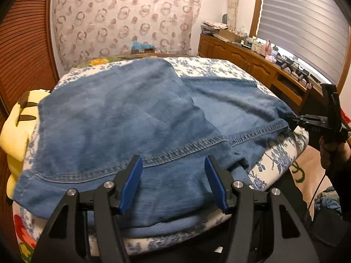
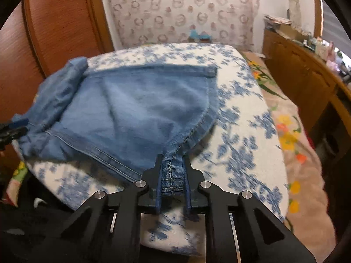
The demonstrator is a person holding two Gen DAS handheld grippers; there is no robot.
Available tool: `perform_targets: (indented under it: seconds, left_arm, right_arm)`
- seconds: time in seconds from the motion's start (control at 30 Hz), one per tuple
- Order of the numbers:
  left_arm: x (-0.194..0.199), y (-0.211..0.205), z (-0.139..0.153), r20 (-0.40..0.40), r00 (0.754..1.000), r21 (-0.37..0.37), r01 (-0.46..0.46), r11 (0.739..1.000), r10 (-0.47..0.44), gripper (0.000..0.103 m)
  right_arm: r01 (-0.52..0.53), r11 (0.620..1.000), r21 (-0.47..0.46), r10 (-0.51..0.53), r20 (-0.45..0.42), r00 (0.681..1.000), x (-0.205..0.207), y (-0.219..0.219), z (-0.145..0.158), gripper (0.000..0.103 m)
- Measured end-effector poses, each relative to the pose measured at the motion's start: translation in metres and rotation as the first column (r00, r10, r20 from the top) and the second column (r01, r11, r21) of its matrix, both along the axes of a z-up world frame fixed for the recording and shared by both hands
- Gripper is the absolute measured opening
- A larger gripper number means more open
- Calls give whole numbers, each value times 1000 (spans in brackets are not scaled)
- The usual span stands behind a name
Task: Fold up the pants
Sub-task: 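Grasp the leg hem with the right gripper and lift it, then lay the leg over the jeans and open the right gripper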
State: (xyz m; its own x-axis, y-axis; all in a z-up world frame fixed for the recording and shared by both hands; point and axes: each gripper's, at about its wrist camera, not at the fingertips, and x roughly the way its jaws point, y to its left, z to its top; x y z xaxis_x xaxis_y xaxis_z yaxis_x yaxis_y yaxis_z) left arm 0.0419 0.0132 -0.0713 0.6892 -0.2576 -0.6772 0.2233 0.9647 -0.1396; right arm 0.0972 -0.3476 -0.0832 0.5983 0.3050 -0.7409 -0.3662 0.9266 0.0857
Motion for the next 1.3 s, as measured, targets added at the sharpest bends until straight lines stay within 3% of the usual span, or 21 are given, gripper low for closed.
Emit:
perform_targets:
  seconds: [0.1,0.3,0.4,0.6,0.83,1.03,1.23,1.3]
  left_arm:
    - [-3,11,6,15,1000,-11,-25,1000,26,58]
    - [-9,29,15,43,997,-21,-62,998,63,58]
    - [-13,39,19,54,995,-25,-81,996,83,58]
    - [-19,62,25,71,989,-37,-126,991,128,58]
    - [-26,76,23,64,987,-46,-146,988,149,58]
    - [-31,86,20,63,984,-58,-162,985,165,58]
    - [-32,88,17,57,985,-61,-160,985,164,58]
    - [-32,87,17,58,985,-62,-159,985,162,58]
  right_arm:
    - [-24,999,23,23,51,998,3,11,22,12]
    - [-149,983,107,127,191,973,12,52,94,12]
    - [-242,962,129,205,247,947,14,87,128,12]
    - [-416,899,137,362,305,881,9,165,163,12]
    - [-543,833,102,501,275,821,1,244,160,12]
    - [-569,818,84,546,202,813,9,274,135,13]
    - [-572,819,43,561,145,815,15,284,120,31]
    - [-579,814,51,568,142,811,14,283,121,43]
